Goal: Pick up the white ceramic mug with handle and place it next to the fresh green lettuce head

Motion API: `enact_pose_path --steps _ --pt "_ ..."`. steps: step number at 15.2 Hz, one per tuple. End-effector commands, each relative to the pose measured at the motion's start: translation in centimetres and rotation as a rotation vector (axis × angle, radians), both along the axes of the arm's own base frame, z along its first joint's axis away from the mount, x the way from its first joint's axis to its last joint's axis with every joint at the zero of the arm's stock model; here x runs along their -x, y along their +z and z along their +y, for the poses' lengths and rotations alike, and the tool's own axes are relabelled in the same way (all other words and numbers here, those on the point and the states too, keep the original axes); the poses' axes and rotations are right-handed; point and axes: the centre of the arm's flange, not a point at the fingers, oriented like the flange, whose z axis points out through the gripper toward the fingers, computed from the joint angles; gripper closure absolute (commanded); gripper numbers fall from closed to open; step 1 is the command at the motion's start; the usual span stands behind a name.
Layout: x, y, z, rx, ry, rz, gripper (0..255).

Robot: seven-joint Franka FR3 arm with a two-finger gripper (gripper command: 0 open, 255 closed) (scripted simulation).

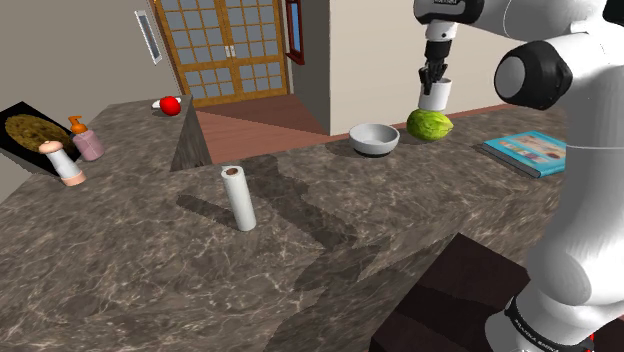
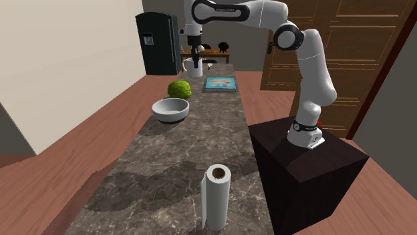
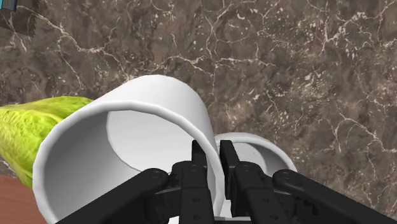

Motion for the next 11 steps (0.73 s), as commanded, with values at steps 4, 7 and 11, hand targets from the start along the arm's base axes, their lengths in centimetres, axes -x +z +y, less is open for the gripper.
enact_pose_path --steps 4,7,11 --pt "0.8 -1.6 -3.1 0.000 0.001 0.000 255" --pt "0.8 -3.2 -3.1 0.000 0.001 0.000 255" --pt "0.8 -5.3 -3.1 0.000 0.001 0.000 255"
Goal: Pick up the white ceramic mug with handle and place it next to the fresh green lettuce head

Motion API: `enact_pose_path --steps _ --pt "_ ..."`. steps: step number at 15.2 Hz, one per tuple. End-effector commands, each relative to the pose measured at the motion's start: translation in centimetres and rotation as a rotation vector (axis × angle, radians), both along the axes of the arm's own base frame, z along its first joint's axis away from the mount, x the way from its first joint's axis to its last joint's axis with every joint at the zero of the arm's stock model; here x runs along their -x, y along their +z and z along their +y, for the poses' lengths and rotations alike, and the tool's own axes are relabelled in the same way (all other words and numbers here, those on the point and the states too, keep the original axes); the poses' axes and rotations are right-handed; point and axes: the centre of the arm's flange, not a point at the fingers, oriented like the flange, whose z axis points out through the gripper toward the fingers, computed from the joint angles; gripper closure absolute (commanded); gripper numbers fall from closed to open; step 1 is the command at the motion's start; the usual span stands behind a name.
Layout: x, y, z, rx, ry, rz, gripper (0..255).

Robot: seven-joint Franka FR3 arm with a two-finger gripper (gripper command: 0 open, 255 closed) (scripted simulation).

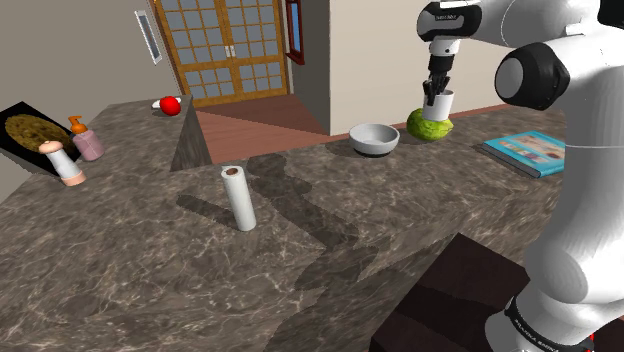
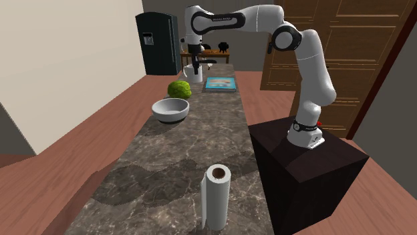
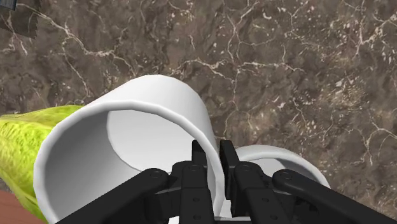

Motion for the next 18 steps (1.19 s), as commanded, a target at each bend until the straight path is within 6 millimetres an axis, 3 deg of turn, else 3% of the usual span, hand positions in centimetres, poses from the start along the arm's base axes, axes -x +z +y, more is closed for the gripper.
enact_pose_path --steps 1,18 --pt "0.0 -1.1 0.0 0.001 0.000 -0.001 255" --pt "0.0 -10.1 0.0 0.001 0.000 -0.001 255"
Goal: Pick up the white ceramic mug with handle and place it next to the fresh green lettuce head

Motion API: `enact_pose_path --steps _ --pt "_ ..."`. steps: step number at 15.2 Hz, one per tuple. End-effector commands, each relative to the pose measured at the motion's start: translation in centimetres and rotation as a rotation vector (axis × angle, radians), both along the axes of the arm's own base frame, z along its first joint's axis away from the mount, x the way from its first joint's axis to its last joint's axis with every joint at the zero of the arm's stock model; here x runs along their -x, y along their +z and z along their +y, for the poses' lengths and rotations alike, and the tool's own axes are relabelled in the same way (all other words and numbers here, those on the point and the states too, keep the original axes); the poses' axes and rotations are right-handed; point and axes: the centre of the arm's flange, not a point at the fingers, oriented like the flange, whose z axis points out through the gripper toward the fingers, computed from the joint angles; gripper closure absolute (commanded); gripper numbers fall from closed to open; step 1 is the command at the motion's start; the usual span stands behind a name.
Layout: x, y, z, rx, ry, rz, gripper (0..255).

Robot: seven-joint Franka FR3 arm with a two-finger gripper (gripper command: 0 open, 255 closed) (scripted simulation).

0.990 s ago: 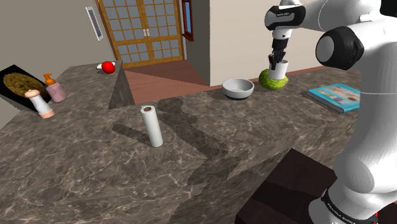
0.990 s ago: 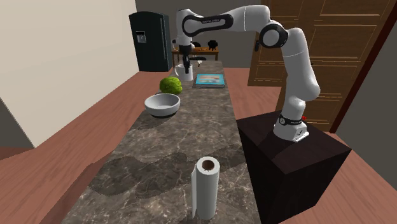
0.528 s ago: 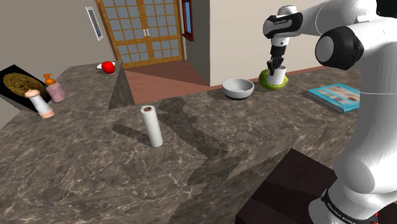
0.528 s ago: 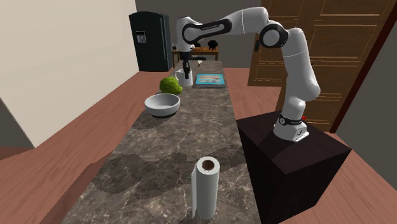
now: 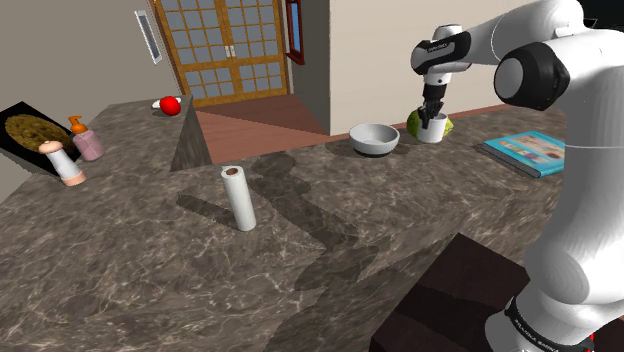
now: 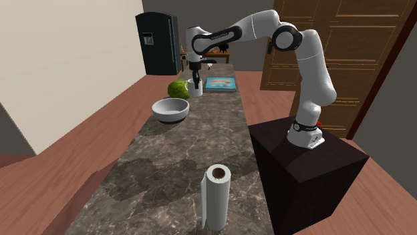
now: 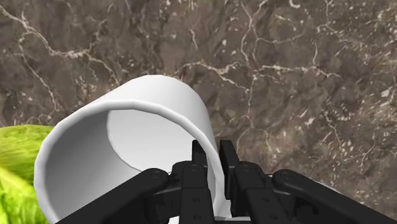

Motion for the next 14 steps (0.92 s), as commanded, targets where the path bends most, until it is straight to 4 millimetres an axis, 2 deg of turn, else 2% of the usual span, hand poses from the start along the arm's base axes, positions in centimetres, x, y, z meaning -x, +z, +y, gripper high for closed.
enact_pose_path --steps 1,11,14 --pt "0.0 -1.0 0.1 0.001 0.000 -0.001 255" --pt "0.0 -6.3 0.1 0.001 0.000 -0.001 255" --pt "0.0 -6.5 0.1 0.001 0.000 -0.001 255"
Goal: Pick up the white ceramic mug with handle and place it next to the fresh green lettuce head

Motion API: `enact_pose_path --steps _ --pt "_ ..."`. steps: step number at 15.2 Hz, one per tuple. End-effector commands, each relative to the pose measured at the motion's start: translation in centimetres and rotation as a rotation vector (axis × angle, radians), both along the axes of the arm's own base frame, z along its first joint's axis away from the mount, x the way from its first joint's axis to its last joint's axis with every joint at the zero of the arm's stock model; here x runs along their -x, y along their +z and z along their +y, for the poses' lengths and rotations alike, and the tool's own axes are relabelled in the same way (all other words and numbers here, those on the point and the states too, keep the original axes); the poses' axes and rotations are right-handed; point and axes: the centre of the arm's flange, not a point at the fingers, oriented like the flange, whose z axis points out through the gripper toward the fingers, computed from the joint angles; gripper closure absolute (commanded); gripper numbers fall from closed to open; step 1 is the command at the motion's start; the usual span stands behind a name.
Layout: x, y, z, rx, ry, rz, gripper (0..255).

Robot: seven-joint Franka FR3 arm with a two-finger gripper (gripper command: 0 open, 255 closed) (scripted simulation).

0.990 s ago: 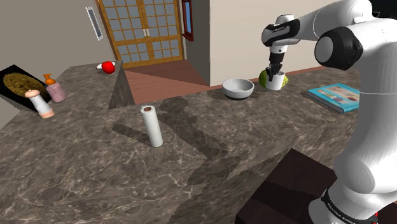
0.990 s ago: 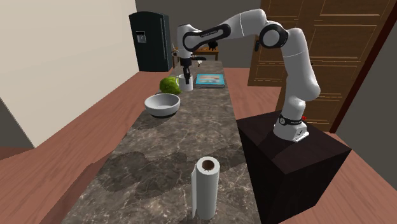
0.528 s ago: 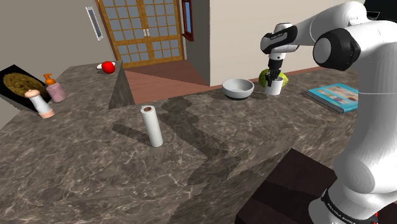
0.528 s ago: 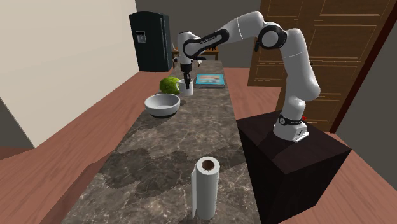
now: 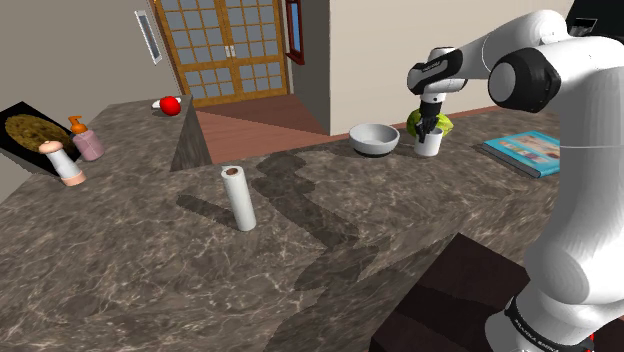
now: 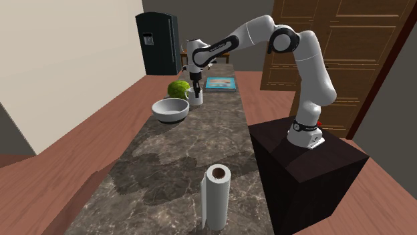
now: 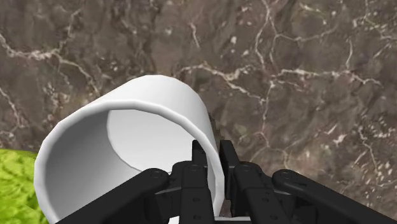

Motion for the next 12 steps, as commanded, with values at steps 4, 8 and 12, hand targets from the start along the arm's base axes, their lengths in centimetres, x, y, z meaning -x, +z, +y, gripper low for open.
enact_pose_path --steps 4,8,12 --pt "0.0 -0.1 0.0 0.001 0.000 -0.001 255" --pt "0.0 -0.1 0.0 0.001 0.000 -0.001 0" --pt "0.0 1.2 0.0 0.001 0.000 -0.001 0"
